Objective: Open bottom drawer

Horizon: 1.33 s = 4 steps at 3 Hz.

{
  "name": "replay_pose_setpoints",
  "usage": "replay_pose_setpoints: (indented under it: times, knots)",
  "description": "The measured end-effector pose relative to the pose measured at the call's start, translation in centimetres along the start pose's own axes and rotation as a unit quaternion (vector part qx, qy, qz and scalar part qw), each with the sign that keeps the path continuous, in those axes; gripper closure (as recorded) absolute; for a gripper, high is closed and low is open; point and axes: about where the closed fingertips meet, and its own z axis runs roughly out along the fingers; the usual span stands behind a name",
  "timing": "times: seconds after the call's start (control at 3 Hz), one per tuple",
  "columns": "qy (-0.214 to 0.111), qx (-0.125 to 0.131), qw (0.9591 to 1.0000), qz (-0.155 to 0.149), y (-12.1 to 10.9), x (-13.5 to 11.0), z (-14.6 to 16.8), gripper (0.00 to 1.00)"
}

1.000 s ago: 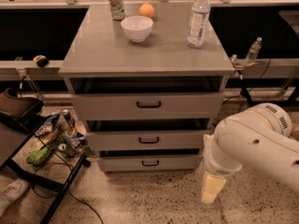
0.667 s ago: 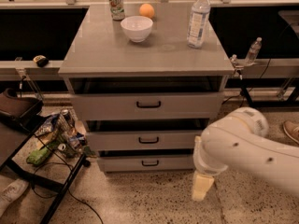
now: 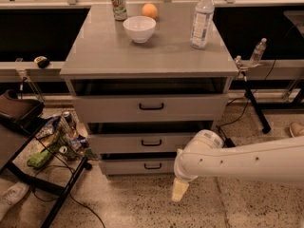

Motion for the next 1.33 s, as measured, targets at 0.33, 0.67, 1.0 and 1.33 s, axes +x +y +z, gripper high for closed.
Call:
replay_pose_setpoints:
  times: [0.33,0.67,1.0,1.33]
  knots:
    - [-0.004,-0.011,0.9999,0.005,-0.8,0.1,8.0,0.00]
    - [-0.004,-0.010,0.9999,0.004,-0.9,0.1,7.8,0.00]
    - [0.012,-0.011,0.9999,-0.003,-1.6,0.5,11.1,0.00]
    - [0.027,-0.007,0.9994,-0.022,-2.9,1.7,16.5,0.00]
